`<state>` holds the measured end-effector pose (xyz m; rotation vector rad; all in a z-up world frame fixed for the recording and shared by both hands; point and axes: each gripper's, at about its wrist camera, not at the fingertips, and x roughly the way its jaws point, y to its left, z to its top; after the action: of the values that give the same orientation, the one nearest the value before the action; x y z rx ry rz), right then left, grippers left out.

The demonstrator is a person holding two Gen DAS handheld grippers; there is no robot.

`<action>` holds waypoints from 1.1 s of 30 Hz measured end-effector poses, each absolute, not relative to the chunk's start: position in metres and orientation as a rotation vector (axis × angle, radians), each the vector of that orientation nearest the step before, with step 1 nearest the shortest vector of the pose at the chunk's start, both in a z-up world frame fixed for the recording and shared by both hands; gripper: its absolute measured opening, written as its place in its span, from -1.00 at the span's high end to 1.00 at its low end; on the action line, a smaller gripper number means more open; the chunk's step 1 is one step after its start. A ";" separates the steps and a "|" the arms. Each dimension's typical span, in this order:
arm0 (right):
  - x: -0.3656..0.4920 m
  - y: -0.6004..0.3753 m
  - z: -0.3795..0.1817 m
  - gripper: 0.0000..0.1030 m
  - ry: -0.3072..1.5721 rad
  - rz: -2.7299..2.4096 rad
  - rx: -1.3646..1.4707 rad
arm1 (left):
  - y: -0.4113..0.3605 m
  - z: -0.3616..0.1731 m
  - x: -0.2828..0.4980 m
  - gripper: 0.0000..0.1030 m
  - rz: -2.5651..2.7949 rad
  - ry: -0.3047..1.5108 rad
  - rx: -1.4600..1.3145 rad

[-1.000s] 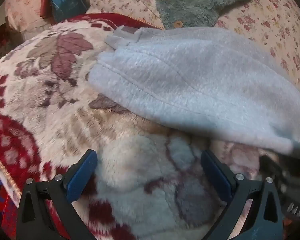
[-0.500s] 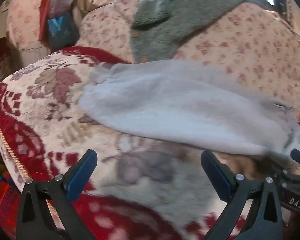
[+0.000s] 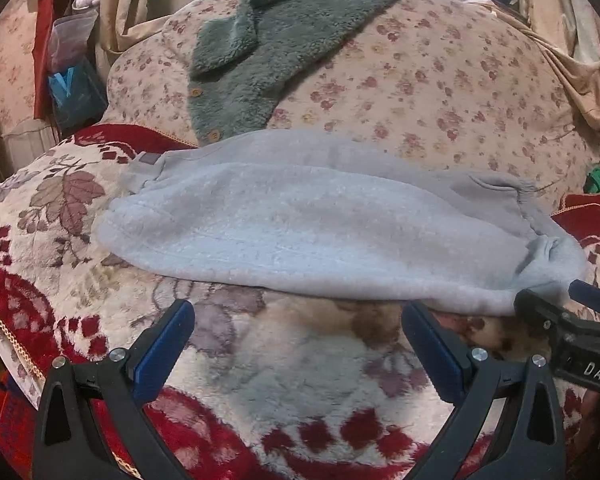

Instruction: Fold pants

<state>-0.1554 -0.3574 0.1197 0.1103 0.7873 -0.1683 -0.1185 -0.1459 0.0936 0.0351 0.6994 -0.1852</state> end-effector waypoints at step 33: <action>-0.149 -0.420 0.098 -0.99 0.892 -0.157 0.108 | -0.081 0.056 -0.080 -1.00 -0.061 0.800 -0.079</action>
<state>-0.1486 -0.4203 0.0984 0.1080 0.8924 -0.1569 -0.0804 -0.0805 0.0564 -0.0791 0.7996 -0.0610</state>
